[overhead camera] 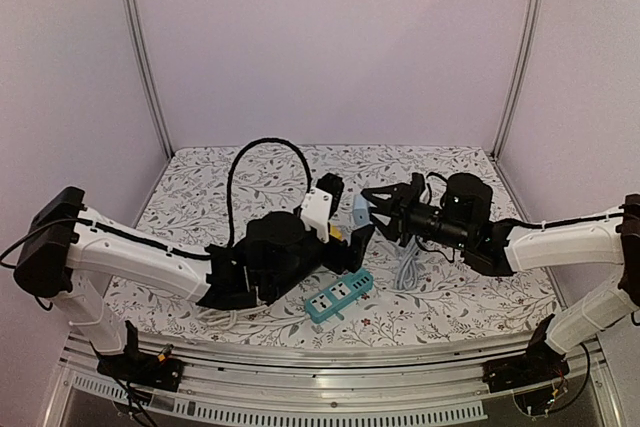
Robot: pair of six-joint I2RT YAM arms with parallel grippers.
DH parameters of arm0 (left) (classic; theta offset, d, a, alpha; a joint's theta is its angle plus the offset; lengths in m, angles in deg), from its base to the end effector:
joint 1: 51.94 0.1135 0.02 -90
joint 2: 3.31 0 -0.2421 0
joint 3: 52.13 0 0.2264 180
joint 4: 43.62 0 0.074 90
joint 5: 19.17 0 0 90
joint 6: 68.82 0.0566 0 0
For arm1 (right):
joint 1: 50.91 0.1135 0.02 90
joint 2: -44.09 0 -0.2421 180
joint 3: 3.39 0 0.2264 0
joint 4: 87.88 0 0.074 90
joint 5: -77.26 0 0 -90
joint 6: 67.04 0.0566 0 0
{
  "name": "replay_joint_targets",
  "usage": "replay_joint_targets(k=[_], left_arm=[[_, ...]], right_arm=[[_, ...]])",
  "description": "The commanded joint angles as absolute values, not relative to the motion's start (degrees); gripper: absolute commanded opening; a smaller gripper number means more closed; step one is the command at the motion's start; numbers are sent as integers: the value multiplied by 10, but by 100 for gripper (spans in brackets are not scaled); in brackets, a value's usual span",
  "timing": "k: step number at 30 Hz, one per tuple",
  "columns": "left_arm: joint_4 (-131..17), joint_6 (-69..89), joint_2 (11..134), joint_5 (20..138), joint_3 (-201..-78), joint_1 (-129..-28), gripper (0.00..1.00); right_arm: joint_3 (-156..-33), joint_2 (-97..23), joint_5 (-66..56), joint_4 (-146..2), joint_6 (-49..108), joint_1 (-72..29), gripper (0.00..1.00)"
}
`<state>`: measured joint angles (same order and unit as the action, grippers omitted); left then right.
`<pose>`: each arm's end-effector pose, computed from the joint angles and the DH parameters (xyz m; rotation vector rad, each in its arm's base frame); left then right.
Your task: Insert the plug
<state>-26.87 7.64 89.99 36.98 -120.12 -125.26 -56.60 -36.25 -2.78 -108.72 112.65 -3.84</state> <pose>0.1330 -0.3341 0.2404 0.4550 1.6733 -0.6219 0.2039 0.2335 0.2347 0.6079 2.0076 1.8088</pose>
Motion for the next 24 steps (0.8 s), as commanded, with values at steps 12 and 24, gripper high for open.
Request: replay_joint_targets(k=[12,24], left_arm=[[-215,90,942,243,-1223,-1251,67],[-202,80,948,251,-1215,-1245,37]], right_arm=[[-612,-407,-48,-1129,1146,-1,3],[-605,-417,-55,-1159,1162,4,0]])
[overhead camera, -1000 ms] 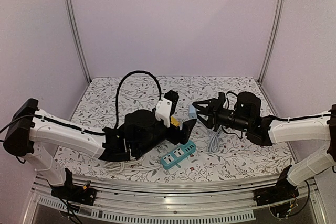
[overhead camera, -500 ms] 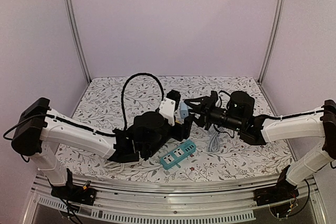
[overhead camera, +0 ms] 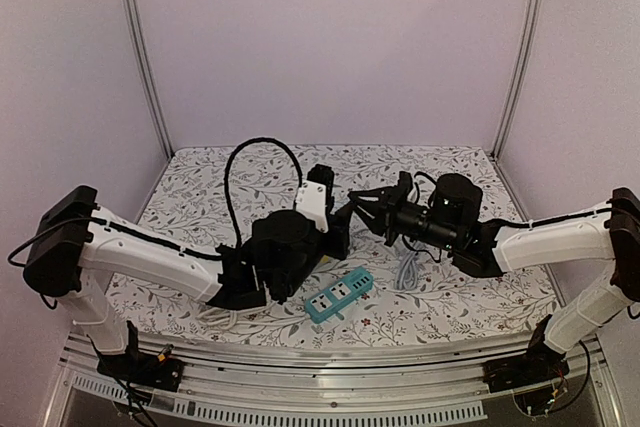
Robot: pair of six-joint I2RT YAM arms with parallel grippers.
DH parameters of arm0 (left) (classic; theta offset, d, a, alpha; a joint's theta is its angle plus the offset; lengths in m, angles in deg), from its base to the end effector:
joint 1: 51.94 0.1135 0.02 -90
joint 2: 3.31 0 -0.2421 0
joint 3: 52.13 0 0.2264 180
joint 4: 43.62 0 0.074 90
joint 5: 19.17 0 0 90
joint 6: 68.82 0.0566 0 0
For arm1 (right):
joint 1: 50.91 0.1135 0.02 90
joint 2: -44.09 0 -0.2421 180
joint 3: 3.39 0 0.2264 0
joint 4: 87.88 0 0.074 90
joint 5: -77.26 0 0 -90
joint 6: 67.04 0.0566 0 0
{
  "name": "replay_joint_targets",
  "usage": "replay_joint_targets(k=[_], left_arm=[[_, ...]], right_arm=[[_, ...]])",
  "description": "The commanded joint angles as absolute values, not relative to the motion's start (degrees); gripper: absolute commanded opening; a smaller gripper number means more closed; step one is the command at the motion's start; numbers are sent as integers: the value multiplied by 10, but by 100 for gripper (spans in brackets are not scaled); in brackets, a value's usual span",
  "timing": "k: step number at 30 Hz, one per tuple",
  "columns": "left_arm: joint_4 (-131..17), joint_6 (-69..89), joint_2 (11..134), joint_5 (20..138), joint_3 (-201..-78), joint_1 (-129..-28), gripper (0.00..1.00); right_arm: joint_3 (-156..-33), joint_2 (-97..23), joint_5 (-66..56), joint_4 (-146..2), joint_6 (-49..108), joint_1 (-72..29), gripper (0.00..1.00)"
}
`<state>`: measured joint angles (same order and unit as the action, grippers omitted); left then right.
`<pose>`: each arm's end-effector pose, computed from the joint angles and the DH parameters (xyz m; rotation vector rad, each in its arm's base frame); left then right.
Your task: Insert the plug
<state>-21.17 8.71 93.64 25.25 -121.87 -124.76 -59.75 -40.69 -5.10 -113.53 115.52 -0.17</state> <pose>0.1461 -0.3357 0.2409 0.2593 1.6304 -0.4840 0.2011 0.2580 0.2406 0.6103 1.9630 1.8984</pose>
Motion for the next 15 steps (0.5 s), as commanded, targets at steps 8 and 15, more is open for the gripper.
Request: replay_joint_targets(k=[8,15], left_arm=[[-225,73,941,265,-1214,-1237,24],[-292,68,907,292,-1181,-1229,44]], right_arm=[[-597,-413,-60,-1167,1163,4,0],[-565,-367,-116,-1100,1096,-5,24]])
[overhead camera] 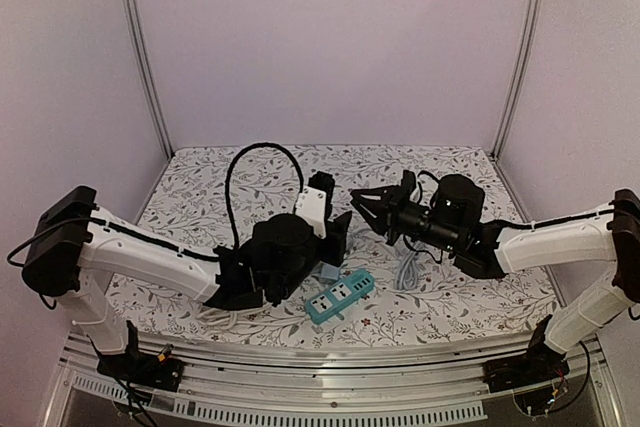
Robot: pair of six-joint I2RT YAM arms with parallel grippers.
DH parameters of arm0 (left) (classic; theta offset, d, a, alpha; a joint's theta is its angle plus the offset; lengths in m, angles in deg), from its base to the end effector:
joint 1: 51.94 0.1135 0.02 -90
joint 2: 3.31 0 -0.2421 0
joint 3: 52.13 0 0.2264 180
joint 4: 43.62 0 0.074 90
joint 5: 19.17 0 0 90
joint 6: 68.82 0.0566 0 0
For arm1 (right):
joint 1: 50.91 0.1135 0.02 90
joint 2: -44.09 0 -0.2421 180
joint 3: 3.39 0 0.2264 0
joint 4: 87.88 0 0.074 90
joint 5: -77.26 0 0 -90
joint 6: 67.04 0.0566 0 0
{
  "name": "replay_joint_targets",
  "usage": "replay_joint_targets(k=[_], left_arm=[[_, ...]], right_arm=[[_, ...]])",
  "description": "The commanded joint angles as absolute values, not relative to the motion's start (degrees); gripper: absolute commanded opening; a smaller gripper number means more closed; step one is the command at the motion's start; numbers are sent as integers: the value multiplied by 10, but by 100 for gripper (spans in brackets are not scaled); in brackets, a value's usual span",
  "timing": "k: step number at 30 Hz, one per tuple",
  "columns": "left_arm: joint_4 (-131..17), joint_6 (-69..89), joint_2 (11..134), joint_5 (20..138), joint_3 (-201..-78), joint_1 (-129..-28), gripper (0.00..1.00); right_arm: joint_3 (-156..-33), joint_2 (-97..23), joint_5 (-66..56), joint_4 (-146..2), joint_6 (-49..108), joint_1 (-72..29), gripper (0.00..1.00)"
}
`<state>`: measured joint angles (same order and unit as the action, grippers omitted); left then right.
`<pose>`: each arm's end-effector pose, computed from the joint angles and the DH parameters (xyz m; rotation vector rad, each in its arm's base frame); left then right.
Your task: Insert the plug
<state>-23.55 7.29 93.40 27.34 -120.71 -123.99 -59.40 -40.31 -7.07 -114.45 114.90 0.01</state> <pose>0.1486 -0.3323 0.2311 0.2937 1.6698 -0.4807 0.2010 0.2564 0.2427 0.6166 1.9247 1.8856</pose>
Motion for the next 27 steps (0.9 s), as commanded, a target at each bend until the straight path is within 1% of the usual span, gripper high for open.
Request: replay_joint_targets(k=[1,3,4,8,12,15,17,21,22,27], left_arm=[[-311,66,901,298,-1177,-1227,50],[-360,55,892,313,-1175,-1223,55],[-393,42,891,321,-1177,-1219,57],[-543,-11,911,391,-1227,-1201,63],[-692,-44,950,409,-1282,-1192,69],[-719,-60,965,426,-1296,-1184,72],[-725,-64,975,444,-1302,-1179,73],[-765,-70,1014,473,-1346,-1171,71],[-773,-70,1025,475,-1352,-1171,70],[-806,-76,1068,475,-1403,-1163,64]], right_arm=[[-554,-359,-124,-1090,1082,-9,31],[-545,-343,-144,-1069,1036,-12,42],[-549,-334,-150,-1040,1005,-13,46],[-573,-315,-174,-923,902,-15,53],[-597,-294,-197,-827,832,-16,60],[-600,-270,-231,-767,798,-16,61],[-589,-245,-253,-748,782,-16,64],[-567,-189,-275,-725,744,-16,77],[-561,-179,-279,-709,739,-16,79],[-524,-119,-283,-702,726,-16,80]])
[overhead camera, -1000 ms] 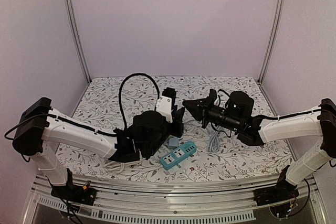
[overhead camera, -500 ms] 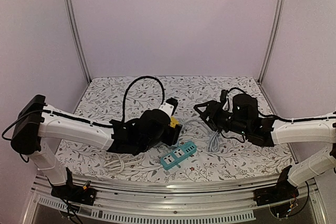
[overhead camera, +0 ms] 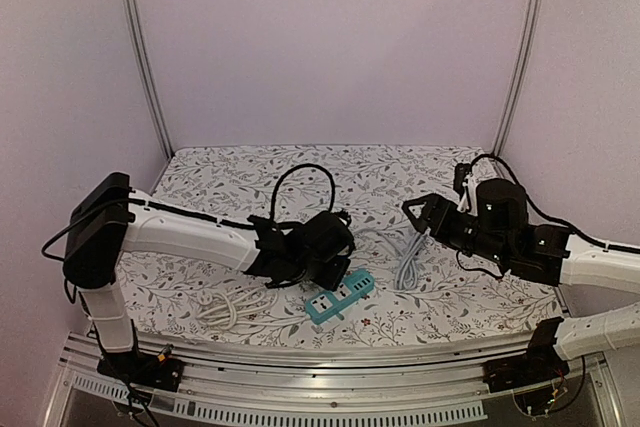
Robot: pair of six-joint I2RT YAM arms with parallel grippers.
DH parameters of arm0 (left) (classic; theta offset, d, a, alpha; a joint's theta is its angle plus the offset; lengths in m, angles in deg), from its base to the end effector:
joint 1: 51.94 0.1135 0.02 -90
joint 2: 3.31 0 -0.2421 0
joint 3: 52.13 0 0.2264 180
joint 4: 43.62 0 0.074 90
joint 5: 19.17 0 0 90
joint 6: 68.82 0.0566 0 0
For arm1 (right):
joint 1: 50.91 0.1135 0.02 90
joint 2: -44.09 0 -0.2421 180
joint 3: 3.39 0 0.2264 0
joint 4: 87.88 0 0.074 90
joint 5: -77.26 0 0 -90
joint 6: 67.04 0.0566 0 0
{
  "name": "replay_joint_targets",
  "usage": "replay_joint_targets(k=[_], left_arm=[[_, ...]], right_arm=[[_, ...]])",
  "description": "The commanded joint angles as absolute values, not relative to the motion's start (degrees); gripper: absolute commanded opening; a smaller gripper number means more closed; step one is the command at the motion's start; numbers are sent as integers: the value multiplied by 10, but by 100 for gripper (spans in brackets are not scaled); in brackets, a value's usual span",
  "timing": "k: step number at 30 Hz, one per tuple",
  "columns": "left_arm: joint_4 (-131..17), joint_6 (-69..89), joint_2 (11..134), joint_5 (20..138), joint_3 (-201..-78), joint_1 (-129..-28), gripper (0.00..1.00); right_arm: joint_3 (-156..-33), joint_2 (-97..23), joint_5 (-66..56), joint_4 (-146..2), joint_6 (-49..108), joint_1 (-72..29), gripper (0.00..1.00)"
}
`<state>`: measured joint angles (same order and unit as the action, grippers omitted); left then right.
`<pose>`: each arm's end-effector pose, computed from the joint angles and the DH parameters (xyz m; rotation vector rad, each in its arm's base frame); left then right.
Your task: Insert the plug
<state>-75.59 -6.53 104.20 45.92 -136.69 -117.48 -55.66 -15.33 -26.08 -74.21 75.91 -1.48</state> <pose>0.1763 -0.3300 0.1535 0.6221 2.3343 -0.1881 0.1674 0.1754 0.2479 0.2273 2.0360 0.9476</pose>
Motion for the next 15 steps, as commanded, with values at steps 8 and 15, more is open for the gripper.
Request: replay_joint_targets(k=[8,15], left_arm=[[-824,-86,1111,485,-1426,-1152,55],[-834,-94,1139,488,-1438,-1149,54]], right_arm=[[-481,-39,-284,-699,714,-16,80],[-465,-9,-287,-699,711,-17,80]])
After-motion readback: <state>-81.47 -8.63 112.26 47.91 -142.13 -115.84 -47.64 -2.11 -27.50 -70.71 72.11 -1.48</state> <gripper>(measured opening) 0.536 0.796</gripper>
